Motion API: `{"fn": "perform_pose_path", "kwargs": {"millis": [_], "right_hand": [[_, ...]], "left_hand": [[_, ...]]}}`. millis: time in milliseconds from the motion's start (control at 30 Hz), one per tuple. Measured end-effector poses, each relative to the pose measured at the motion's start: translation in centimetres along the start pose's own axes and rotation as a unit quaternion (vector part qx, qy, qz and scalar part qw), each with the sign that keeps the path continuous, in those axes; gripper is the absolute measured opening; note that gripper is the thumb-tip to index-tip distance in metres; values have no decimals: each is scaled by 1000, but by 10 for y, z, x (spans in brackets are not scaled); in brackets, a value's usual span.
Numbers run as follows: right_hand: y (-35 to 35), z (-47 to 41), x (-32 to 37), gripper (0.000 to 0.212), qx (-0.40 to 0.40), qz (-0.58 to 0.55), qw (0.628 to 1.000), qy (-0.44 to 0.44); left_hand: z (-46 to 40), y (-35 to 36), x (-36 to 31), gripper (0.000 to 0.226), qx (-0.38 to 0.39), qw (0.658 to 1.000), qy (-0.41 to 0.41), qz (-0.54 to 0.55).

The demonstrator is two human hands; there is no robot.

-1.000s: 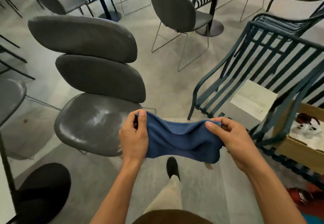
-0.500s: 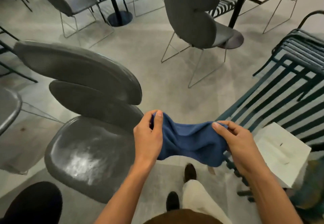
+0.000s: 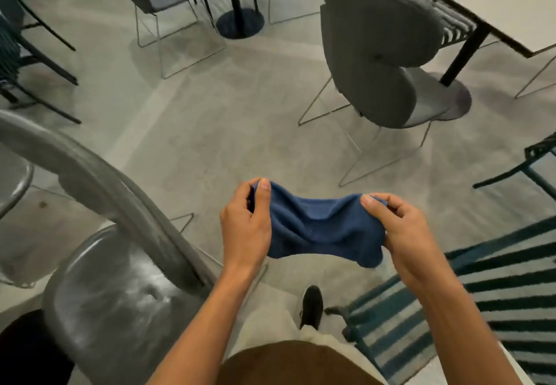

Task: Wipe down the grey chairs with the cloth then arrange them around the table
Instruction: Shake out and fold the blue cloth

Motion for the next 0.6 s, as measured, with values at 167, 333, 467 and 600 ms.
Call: {"fn": "perform_pose_path", "kwargs": {"millis": [167,333,467,600], "right_hand": [[34,-87,46,17,55,35,998,-8],[83,-176,77,12,117,85,989,-12],[135,-253,100,14,169,142,975,0],[194,-313,132,13,221,171,960,11]], "left_hand": [[-66,23,-3,22,-53,998,-28,21],[-130,31,18,22,-132,986,-89,44],[-189,30,36,25,-198,969,-135,61],[-260,23,37,19,-252,950,-167,78]]}}
Point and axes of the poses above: each hand's wrist, its own z-axis away from the middle knuckle, its own y-axis out of the palm, x = y × z, the point moved 3 cm from there along -z, towards the middle knuckle, and after that the axes turned 1 degree about -x, right-handed, at the moved point
